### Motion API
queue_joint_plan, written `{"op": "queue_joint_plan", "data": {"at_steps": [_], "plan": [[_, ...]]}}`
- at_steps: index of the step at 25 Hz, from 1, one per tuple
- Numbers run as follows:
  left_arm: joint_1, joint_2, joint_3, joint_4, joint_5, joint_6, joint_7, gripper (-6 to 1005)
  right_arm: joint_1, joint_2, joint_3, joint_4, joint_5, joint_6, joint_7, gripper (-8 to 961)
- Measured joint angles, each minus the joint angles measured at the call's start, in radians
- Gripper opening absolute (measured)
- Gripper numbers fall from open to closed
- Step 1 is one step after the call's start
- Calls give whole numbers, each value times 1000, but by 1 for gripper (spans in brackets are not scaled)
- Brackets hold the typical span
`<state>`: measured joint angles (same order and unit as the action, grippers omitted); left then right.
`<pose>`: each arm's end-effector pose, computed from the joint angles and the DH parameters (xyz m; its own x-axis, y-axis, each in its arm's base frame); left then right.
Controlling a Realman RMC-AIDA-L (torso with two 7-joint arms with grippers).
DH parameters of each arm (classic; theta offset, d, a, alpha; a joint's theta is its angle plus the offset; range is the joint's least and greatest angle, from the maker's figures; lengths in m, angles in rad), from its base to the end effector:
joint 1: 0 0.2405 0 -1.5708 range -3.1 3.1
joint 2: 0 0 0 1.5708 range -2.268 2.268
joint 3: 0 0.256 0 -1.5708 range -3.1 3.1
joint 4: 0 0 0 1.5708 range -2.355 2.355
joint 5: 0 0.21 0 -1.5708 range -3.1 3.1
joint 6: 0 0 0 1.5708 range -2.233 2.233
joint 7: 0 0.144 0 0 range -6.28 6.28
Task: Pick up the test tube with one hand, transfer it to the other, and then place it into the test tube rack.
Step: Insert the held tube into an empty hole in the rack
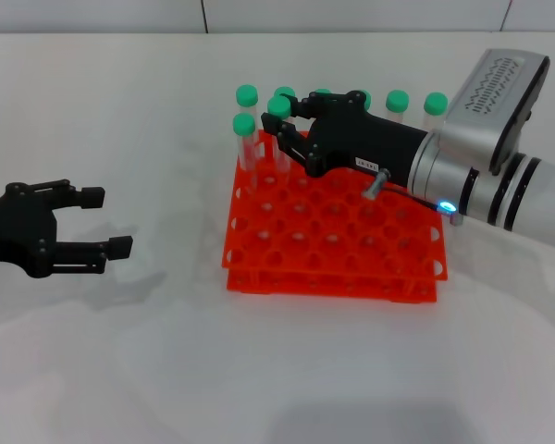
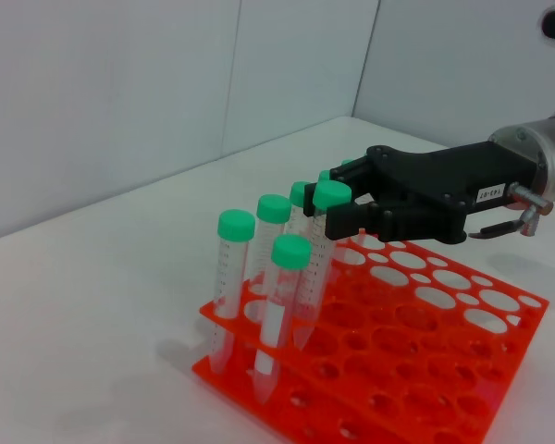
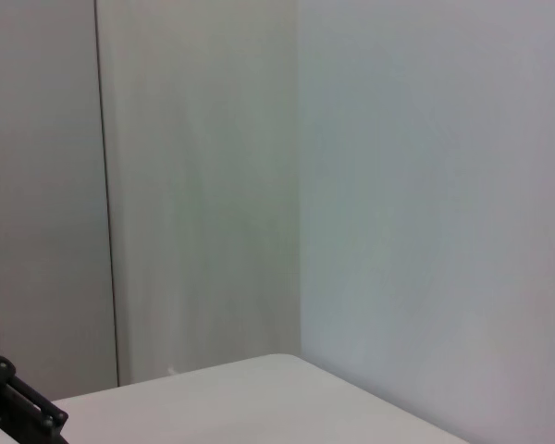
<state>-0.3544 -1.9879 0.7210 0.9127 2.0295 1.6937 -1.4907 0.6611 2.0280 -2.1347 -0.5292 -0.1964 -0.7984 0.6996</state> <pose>-0.3042 0.2950 0.0694 0.8447 0.3763 0.3805 0.4774 -0.8513 -0.2179 0.1635 0.3749 -0.1006 0.7851 -0.0503 -0.6173 -0.3711 -0.8362 -0.4039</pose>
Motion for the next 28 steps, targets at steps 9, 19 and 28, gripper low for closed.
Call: {"op": "queue_joint_plan", "data": {"at_steps": [9,19,28], "plan": [[-8,1,0,0,1,0,0,867,7,0,-2,0,0,9,0,263],[-9,1,0,0,3,0,-2,866,11,0,-5,1,0,10,0,261],[-9,2,0,0,3,1,-2,866,12,0,-7,1,-1,9,0,268]]}}
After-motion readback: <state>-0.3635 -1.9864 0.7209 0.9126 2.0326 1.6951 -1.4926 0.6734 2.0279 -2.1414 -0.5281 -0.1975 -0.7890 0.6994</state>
